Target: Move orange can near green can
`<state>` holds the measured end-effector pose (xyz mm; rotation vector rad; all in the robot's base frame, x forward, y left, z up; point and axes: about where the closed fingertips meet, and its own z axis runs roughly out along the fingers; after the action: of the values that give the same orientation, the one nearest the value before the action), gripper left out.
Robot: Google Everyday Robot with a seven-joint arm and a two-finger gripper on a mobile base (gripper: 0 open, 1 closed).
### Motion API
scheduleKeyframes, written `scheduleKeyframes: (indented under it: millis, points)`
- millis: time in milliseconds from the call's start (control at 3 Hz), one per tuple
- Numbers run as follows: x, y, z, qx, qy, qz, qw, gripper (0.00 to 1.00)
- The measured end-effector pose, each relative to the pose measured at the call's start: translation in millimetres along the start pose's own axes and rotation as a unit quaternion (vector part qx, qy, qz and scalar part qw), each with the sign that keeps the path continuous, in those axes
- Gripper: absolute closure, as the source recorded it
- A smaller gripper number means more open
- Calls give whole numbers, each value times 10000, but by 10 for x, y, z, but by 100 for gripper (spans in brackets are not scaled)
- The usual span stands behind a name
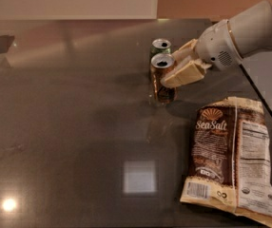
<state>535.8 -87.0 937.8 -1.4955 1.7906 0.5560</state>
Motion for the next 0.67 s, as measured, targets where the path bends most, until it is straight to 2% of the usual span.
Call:
scheduleKeyframes:
  millis: [333, 667]
  points:
    - [201, -409, -148, 394, 74, 260, 9989, 100]
    - [366, -667, -207, 551, 10, 520, 9971, 100]
